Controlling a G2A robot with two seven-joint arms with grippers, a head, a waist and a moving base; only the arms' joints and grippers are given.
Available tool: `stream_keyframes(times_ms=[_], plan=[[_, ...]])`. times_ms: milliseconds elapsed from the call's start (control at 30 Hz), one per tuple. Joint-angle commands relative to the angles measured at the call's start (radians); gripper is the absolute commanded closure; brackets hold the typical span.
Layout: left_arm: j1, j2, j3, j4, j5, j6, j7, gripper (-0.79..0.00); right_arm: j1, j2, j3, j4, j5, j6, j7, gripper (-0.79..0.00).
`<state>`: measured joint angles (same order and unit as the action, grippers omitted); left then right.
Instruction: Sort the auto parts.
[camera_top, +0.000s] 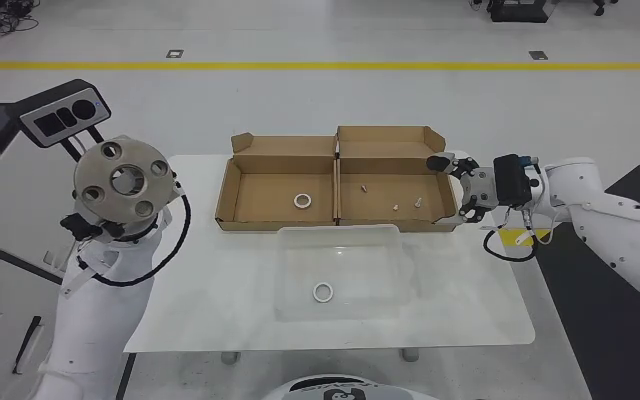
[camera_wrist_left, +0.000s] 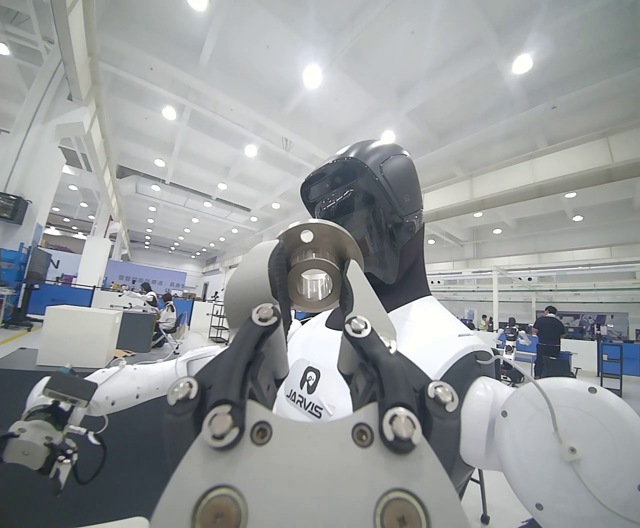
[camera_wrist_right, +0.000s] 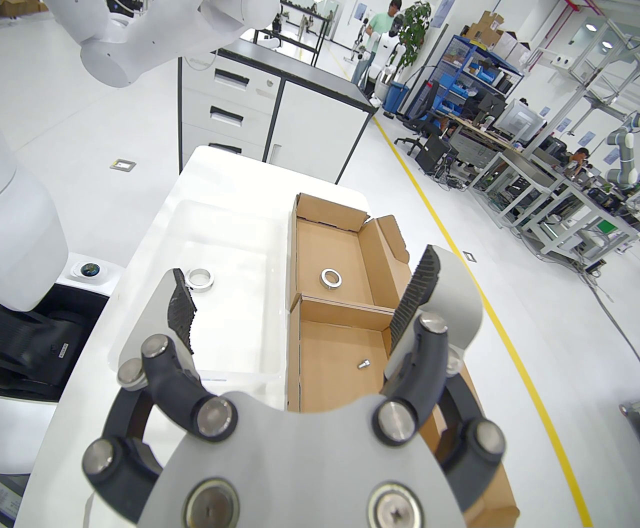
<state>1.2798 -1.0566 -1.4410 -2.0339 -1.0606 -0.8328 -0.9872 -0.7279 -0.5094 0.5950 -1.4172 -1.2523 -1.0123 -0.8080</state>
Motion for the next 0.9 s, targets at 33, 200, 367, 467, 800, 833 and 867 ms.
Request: stream_keyframes(times_ms=[33,200,367,467,800,833,867], plan=[[0.000,0.000,0.000,0.000,0.000,0.000,0.000,0.000,0.000,0.000,0.000,0.000,0.000,0.000,0.000,-0.785],[0.001,-0.003,0.001,-0.020,0.089,0.040,0.032,0.000,0.000,0.000,0.000,0.000,0.000,0.000,0.000,-0.785],[-0.001,-0.005,0.023,-0.040,0.220,0.105,0.017,0.000,0.000,0.000,0.000,0.000,0.000,0.000,0.000,-0.785],[-0.006,-0.008,0.043,-0.034,0.265,0.125,0.037,0.000,0.000,0.000,0.000,0.000,0.000,0.000,0.000,-0.785],[-0.158,-0.022,0.115,0.106,0.499,0.195,0.085,0.000,0.000,0.000,0.000,0.000,0.000,0.000,0.000,-0.785],[-0.178,-0.024,0.128,0.125,0.523,0.203,0.086,0.000,0.000,0.000,0.000,0.000,0.000,0.000,0.000,-0.785],[-0.202,-0.025,0.143,0.143,0.562,0.207,0.068,0.000,0.000,0.000,0.000,0.000,0.000,0.000,0.000,-0.785]])
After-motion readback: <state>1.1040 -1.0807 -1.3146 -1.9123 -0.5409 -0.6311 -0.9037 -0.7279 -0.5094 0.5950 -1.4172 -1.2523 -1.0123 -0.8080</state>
